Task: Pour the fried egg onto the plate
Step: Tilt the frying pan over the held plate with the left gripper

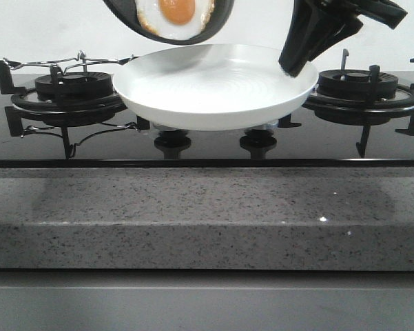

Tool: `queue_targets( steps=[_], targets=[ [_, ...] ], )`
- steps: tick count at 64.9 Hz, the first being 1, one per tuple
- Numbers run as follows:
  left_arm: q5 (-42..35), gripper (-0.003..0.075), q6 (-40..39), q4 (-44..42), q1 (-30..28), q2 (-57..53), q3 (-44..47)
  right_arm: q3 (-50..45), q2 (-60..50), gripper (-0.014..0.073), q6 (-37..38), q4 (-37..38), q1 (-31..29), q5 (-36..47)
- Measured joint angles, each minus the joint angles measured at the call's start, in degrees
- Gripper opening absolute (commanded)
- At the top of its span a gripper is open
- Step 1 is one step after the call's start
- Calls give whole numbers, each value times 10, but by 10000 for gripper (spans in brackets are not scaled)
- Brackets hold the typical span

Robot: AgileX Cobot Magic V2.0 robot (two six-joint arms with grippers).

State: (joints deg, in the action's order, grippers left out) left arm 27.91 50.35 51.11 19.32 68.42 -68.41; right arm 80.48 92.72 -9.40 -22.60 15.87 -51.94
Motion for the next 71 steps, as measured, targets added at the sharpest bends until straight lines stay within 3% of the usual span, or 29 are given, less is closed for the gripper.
queue_targets(
  steps=[26, 43, 71],
  targets=[
    [-138, -19, 144, 5, 97, -75, 100, 0, 0, -61, 0, 0, 0, 0],
    [-165, -20, 152, 8, 134, -87, 121, 0, 0, -61, 0, 0, 0, 0],
    [-197, -19, 152, 37, 135, -88, 122, -2, 0, -61, -1, 4, 0, -3]
  ],
)
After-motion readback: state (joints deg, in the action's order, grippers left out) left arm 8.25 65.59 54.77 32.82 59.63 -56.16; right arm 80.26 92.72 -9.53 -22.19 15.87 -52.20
